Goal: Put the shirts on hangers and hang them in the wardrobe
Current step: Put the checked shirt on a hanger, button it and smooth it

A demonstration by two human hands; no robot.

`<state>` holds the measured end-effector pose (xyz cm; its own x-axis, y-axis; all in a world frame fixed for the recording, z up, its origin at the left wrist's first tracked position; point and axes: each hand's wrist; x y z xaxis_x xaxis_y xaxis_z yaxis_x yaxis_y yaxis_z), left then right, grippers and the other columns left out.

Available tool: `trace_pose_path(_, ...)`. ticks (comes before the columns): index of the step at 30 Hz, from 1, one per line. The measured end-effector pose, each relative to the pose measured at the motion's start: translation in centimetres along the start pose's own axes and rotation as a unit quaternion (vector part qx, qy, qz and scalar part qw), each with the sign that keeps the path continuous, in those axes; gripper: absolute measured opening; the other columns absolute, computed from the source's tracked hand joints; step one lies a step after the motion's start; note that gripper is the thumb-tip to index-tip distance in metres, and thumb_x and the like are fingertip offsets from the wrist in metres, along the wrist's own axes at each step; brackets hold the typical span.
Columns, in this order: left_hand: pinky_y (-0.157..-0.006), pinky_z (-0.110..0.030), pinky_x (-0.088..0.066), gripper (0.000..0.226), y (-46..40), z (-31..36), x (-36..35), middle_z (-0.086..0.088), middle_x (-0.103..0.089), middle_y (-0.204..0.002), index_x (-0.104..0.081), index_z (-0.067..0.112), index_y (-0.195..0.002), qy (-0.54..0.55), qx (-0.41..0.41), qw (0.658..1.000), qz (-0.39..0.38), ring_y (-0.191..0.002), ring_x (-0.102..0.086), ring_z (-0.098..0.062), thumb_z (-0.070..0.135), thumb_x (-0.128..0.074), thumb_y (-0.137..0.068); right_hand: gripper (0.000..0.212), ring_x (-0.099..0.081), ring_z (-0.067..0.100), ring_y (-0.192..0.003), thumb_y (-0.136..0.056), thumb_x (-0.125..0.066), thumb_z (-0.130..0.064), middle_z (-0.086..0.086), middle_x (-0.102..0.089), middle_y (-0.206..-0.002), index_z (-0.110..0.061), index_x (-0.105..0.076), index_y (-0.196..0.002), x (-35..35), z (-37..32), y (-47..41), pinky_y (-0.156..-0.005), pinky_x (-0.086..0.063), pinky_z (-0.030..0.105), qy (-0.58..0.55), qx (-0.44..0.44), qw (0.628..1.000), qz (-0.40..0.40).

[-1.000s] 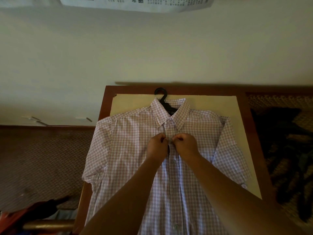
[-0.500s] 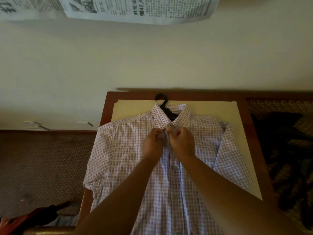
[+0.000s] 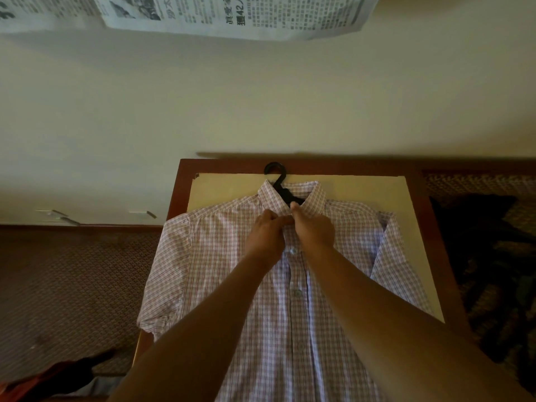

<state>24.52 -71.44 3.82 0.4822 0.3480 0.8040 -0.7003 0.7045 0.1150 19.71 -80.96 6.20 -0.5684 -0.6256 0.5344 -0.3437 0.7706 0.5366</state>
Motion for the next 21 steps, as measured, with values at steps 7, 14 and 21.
trace_pose_path(7,-0.056,-0.016,-0.044,0.014,0.7,1.0,0.3,0.001,-0.058,-0.082,-0.052,0.015,-0.095,0.222,0.128,0.964,0.068,-0.070,-0.055,-0.010,0.007,-0.041,-0.097,0.035,-0.050,0.013,-0.065,-0.093,-0.055,-0.045,-0.001,-0.053,-0.076,-0.010,-0.054,-0.090,0.6,-1.3,-1.1,-0.066,-0.042,0.026,0.021,-0.010,0.998,-0.052)
trace_pose_path(14,-0.060,-0.014,-0.040,0.022,-0.5,-0.5,0.1,0.002,-0.059,-0.102,-0.062,0.019,-0.108,0.081,0.059,0.994,0.036,-0.081,-0.056,-0.009,0.021,-0.042,-0.100,0.025,-0.066,0.028,-0.090,-0.091,-0.059,-0.018,0.012,-0.066,-0.106,-0.006,-0.060,-0.112,0.1,-0.1,-1.2,-0.078,-0.057,0.036,-0.054,-0.041,0.997,-0.031)
trace_pose_path(21,-0.081,-0.030,-0.047,0.026,-1.7,1.0,0.0,-0.004,-0.054,-0.115,-0.062,0.019,-0.119,-0.125,-0.005,0.992,0.024,-0.102,-0.051,-0.019,0.020,-0.047,-0.097,0.019,-0.067,0.021,-0.079,-0.095,-0.051,-0.010,0.003,-0.068,-0.093,-0.021,-0.061,-0.106,0.5,2.3,-0.2,-0.055,-0.053,0.027,-0.153,-0.002,0.988,-0.026)
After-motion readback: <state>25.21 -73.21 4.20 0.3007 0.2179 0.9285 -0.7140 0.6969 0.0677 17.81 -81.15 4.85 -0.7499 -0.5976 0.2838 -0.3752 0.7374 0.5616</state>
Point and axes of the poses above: each hand's wrist, its own y-axis away from the middle knuckle, its own x-axis out of the back of the hand, z = x × y
